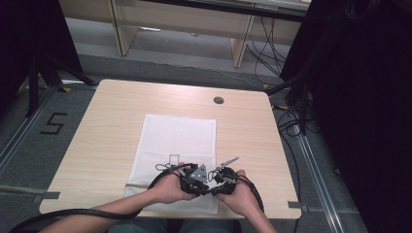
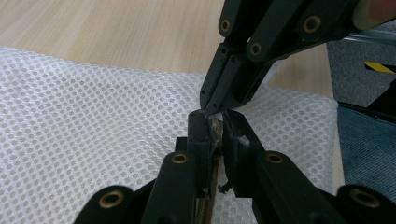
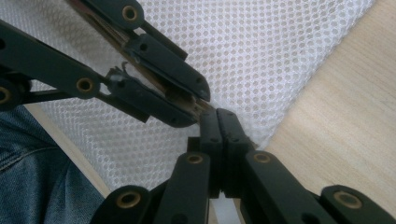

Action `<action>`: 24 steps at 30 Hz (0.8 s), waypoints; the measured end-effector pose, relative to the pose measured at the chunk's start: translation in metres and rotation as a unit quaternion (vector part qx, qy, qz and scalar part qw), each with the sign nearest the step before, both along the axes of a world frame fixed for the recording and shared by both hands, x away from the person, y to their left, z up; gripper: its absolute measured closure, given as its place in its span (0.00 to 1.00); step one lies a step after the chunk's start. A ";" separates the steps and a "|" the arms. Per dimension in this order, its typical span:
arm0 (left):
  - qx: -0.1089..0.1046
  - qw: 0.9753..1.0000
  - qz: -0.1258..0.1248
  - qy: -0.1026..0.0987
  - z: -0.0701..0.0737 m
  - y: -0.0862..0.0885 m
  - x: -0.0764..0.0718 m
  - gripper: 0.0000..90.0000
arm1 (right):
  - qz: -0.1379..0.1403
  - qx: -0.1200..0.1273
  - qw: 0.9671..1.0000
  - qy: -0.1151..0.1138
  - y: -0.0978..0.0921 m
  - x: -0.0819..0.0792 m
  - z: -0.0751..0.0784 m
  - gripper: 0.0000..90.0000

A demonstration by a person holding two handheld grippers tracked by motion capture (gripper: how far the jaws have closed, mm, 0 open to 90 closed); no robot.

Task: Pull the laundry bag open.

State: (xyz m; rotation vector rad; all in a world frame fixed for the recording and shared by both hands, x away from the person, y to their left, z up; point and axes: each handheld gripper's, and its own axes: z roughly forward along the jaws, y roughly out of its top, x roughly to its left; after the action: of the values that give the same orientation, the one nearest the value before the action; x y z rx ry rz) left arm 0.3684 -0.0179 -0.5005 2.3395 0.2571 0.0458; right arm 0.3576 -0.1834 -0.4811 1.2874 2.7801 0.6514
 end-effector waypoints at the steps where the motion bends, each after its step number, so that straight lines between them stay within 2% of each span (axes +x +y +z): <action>1: -0.003 1.000 0.003 0.003 0.000 0.000 0.000 0.91 | -0.007 -0.002 1.000 0.003 0.001 -0.001 0.001 1.00; 4: -0.004 1.000 0.003 0.005 0.002 0.001 0.000 0.91 | -0.005 0.003 1.000 0.003 -0.001 0.001 -0.001 1.00; 5: -0.005 1.000 0.003 0.007 0.002 0.001 0.000 0.91 | -0.023 0.000 1.000 0.016 -0.001 0.000 0.001 1.00; 6: -0.004 1.000 -0.001 0.002 0.003 0.001 0.000 0.91 | -0.014 0.005 1.000 0.010 -0.002 0.001 0.000 1.00; 9: -0.004 1.000 0.003 0.005 0.002 0.001 -0.001 0.91 | -0.014 0.006 1.000 0.007 -0.002 0.001 -0.001 1.00; 11: -0.003 1.000 0.004 0.004 0.003 0.002 -0.001 0.91 | -0.027 0.002 0.999 0.017 -0.001 0.000 0.000 1.00; 13: -0.004 1.000 0.004 0.005 0.003 0.002 -0.002 0.91 | -0.023 0.006 1.000 0.014 -0.002 0.001 0.000 1.00; 15: -0.004 1.000 0.004 0.001 0.003 0.002 -0.003 0.91 | -0.033 0.003 0.999 0.019 -0.001 0.001 0.000 1.00; 17: 0.002 1.000 0.001 -0.006 0.005 0.003 -0.003 0.91 | -0.029 0.002 0.999 0.015 -0.001 0.002 -0.001 1.00; 21: -0.002 1.000 0.003 -0.001 0.009 0.009 -0.003 0.91 | -0.029 -0.003 0.999 0.015 0.000 0.002 0.000 1.00; 24: 0.000 1.000 0.001 -0.005 0.007 0.009 -0.003 0.91 | -0.027 -0.002 1.000 0.014 0.000 0.003 0.000 1.00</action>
State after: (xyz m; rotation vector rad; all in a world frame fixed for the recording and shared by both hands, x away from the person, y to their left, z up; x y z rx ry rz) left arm 0.3653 -0.0084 -0.4934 2.3394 0.2546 0.0573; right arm 0.3608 -0.1832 -0.4814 1.3759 2.7564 0.6296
